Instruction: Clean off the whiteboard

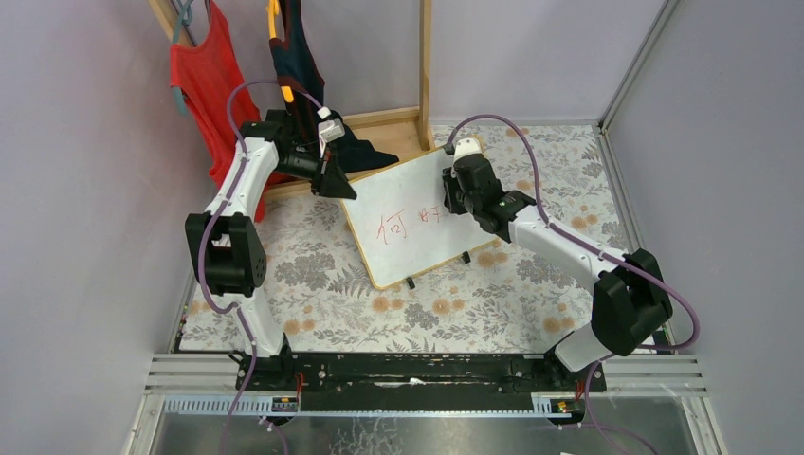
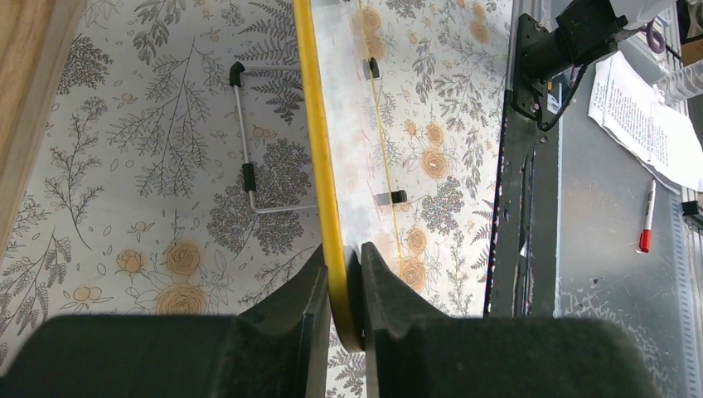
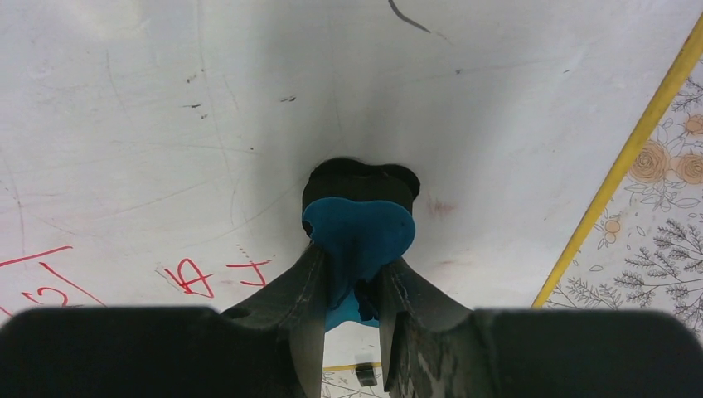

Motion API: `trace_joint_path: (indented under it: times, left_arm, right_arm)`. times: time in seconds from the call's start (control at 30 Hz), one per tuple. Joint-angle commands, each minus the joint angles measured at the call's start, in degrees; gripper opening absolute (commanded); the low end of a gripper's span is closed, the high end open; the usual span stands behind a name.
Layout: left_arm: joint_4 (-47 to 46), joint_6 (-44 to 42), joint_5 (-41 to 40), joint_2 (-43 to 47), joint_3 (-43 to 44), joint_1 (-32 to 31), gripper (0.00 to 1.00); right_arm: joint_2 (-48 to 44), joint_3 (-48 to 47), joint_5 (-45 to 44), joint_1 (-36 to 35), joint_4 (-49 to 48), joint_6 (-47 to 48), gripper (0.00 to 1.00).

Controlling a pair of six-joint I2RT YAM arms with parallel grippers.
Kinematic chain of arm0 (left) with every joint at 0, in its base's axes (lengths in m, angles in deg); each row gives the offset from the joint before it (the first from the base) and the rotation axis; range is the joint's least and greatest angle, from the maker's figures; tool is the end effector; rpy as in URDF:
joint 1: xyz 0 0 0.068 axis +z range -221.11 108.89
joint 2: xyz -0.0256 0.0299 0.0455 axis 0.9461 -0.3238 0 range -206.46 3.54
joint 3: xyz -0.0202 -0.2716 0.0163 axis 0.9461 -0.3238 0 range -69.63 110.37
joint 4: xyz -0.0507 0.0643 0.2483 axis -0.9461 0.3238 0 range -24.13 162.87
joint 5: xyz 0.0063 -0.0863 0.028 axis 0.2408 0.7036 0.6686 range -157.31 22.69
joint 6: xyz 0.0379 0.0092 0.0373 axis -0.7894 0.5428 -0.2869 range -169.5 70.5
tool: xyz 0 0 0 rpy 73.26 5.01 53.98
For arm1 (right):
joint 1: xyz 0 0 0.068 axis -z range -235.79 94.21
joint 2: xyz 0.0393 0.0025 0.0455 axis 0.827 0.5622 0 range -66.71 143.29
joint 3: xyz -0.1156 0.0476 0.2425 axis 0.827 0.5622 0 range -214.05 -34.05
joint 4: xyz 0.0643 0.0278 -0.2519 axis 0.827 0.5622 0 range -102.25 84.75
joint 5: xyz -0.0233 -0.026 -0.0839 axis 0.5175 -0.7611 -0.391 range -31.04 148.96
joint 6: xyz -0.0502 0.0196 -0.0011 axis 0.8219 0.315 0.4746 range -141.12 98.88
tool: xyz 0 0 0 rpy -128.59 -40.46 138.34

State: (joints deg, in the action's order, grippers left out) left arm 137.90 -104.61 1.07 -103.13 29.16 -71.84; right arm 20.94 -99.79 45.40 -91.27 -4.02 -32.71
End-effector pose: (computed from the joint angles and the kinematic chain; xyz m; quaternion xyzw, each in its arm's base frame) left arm 0.3614 -0.0378 0.3065 0.4295 0.7049 -0.4646 0.3205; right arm 0.2922 0.1980 0.2870 -0.1205 0.8542 0.1040 0.4950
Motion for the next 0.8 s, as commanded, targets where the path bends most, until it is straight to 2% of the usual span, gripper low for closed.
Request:
trace_joint_path:
  times: [0.0, 0.27, 0.43, 0.53, 0.77]
  left_arm:
    - [0.7, -6.4, -3.7, -0.1, -0.8, -1.8, 0.0]
    - [0.7, -6.6, -3.7, 0.3, -1.6, -1.7, 0.0]
    - [0.7, -6.6, -4.0, 0.7, -2.0, -1.8, 0.0]
    - [0.6, -6.5, -3.9, 0.7, -2.2, -1.8, 0.0]
    - [0.1, -6.0, -4.0, 0.9, -2.5, -1.8, 0.0]
  right_arm:
    - [0.9, -2.3, 4.7, -3.4, -2.7, -0.9, 0.0]
    - [4.8, -4.7, 5.5, -10.1, -4.4, -3.4, 0.0]
    - [5.2, -4.2, 2.0, -10.6, -4.5, -3.6, 0.0]
    - [4.9, -3.9, -1.1, -9.8, -3.1, -2.4, 0.0]
    - [0.5, 2.2, -1.6, -2.3, -3.1, -2.5, 0.0]
